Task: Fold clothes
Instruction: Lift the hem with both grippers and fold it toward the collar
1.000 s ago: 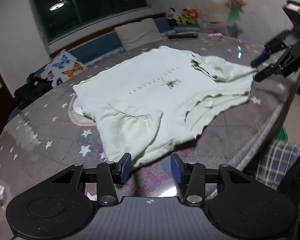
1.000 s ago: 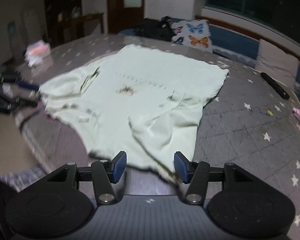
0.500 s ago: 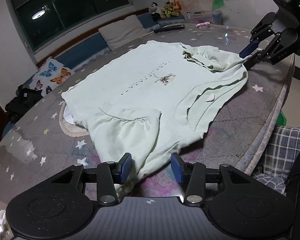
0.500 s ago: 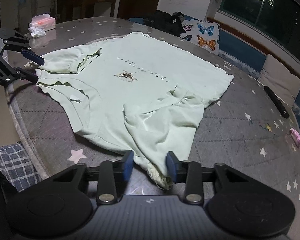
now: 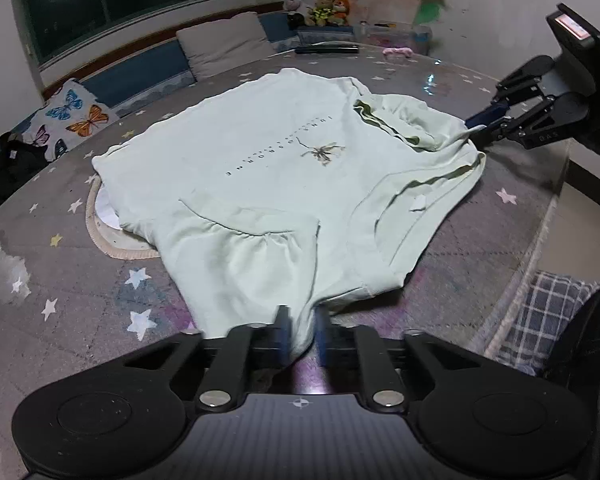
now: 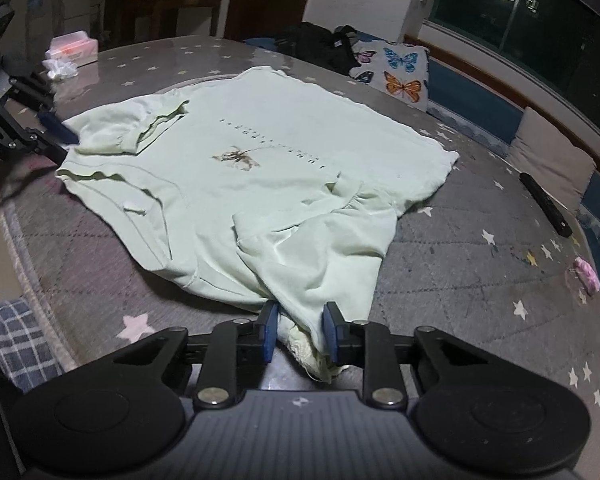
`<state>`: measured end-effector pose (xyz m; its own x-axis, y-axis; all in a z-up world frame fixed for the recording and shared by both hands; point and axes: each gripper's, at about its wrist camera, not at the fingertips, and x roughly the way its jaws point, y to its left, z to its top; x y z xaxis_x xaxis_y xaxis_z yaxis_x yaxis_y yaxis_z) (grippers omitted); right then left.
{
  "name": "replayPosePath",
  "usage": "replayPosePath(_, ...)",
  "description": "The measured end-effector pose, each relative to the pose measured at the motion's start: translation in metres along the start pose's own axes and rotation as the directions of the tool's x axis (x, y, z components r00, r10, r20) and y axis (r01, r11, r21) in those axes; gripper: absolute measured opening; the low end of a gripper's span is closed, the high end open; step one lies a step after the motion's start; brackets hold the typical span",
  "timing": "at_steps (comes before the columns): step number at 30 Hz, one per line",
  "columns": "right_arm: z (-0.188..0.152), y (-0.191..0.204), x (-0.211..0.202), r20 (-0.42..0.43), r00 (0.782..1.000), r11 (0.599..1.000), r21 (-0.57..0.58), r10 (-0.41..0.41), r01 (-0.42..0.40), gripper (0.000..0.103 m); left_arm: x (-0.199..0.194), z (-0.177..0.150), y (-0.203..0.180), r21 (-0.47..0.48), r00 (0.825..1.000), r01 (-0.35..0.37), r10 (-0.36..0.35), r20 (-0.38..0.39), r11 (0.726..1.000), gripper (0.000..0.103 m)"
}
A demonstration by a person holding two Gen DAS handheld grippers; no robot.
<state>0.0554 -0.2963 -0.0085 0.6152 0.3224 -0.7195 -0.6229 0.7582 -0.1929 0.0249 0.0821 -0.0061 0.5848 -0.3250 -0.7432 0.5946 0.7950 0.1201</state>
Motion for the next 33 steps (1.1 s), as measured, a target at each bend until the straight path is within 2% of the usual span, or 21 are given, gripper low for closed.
replayPosePath(2, 0.0, 0.001, -0.002, 0.014, 1.0, 1.0, 0.017, -0.008, 0.008, 0.012, -0.005, 0.0, -0.004, -0.009, 1.0, -0.023, 0.023, 0.018, 1.0, 0.005)
replayPosePath(6, 0.001, 0.004, -0.013, 0.051, 0.998, 0.999, 0.025, -0.033, 0.032, 0.01, -0.019, 0.0, -0.013, -0.026, 0.995, -0.081, 0.083, 0.064, 0.996, 0.003)
replayPosePath(13, -0.001, 0.018, -0.06, 0.143, 0.986, 0.997, -0.001, -0.08, 0.08, 0.009, -0.073, 0.002, -0.043, -0.017, 0.969, -0.176, 0.177, 0.174, 0.984, 0.003)
replayPosePath(16, -0.003, 0.027, -0.092, 0.188, 0.977, 0.995, -0.002, -0.1, 0.103, 0.009, -0.103, 0.0, -0.056, -0.023, 0.947, -0.223, 0.222, 0.231, 0.975, 0.003)
replayPosePath(20, -0.001, 0.041, -0.137, 0.253, 0.96, 0.992, -0.011, -0.123, 0.13, 0.008, -0.134, 0.005, -0.065, -0.038, 0.904, -0.294, 0.291, 0.313, 0.955, 0.003)
replayPosePath(23, 0.01, 0.042, -0.152, 0.296, 0.946, 0.989, -0.025, -0.131, 0.144, 0.008, -0.135, 0.015, -0.059, -0.063, 0.876, -0.338, 0.338, 0.345, 0.939, 0.003)
replayPosePath(25, 0.022, 0.038, -0.154, 0.322, 0.938, 0.988, -0.03, -0.131, 0.149, 0.008, -0.126, 0.025, -0.05, -0.086, 0.869, -0.344, 0.351, 0.349, 0.935, 0.003)
replayPosePath(28, 0.038, 0.025, -0.143, 0.333, 0.933, 0.988, -0.027, -0.137, 0.155, 0.008, -0.104, 0.042, -0.033, -0.111, 0.867, -0.346, 0.362, 0.342, 0.932, 0.003)
replayPosePath(33, 0.071, -0.012, -0.105, 0.312, 0.938, 0.987, 0.0, -0.153, 0.161, 0.007, -0.067, 0.075, -0.001, -0.138, 0.865, -0.355, 0.38, 0.327, 0.925, 0.003)
